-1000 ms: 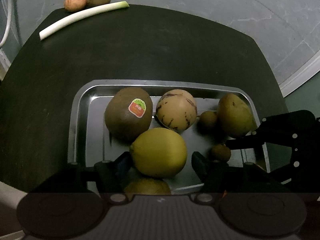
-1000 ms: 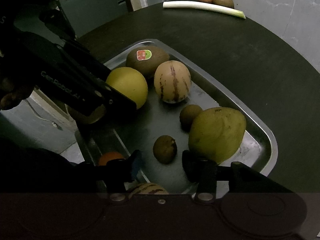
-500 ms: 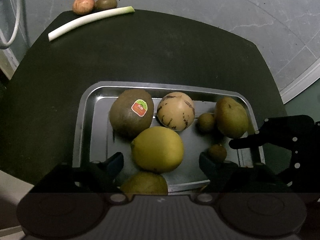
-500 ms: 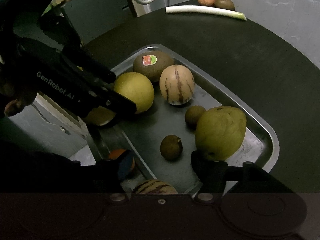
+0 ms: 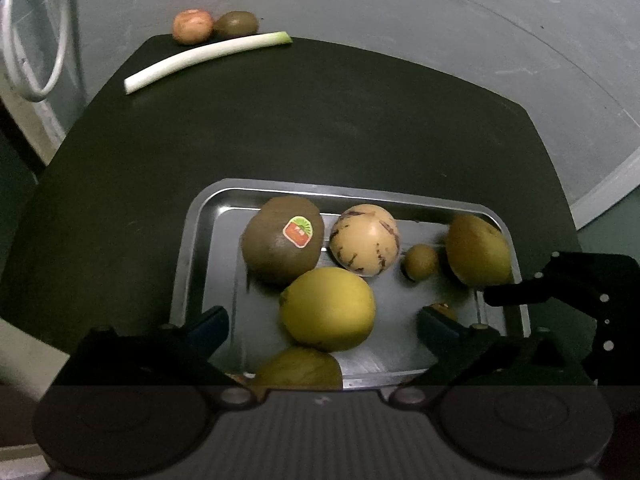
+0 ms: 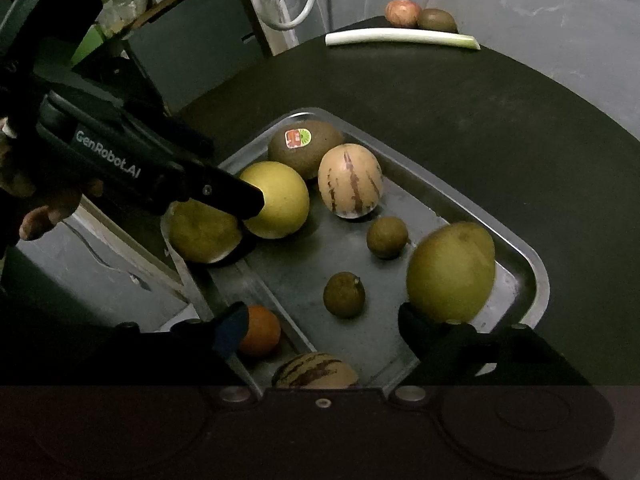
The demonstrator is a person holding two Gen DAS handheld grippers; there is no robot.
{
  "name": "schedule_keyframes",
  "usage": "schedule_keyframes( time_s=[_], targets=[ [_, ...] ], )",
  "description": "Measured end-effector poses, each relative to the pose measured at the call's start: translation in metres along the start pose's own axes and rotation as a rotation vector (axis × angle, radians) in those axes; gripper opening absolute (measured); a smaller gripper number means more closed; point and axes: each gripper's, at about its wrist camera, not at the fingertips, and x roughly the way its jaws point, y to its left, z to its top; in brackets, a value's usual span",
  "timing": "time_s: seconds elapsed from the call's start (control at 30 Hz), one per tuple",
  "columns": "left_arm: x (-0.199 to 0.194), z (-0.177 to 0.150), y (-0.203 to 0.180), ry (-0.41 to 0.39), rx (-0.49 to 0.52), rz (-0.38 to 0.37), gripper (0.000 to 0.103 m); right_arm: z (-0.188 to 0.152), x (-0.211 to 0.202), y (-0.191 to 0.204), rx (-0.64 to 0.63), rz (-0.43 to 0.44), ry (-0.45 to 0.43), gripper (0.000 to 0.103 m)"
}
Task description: Organize fruits
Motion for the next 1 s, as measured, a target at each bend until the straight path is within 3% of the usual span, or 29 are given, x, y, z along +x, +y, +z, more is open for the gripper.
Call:
schedule_keyframes(
  time_s=[0.6, 1.0],
  targets=[
    [-0.019, -0.013, 0.022, -0.055, -0.196, 0.110, 0.102, 0.004, -0.009, -0.007, 0.017, 0.062, -0.100, 0.096],
    [-0.026, -0.025, 0.013, -0.111, -0.329, 0.159, 0.102, -0.008, -0.040, -0.017, -0.023, 0.066, -0.244, 0.102]
  ],
)
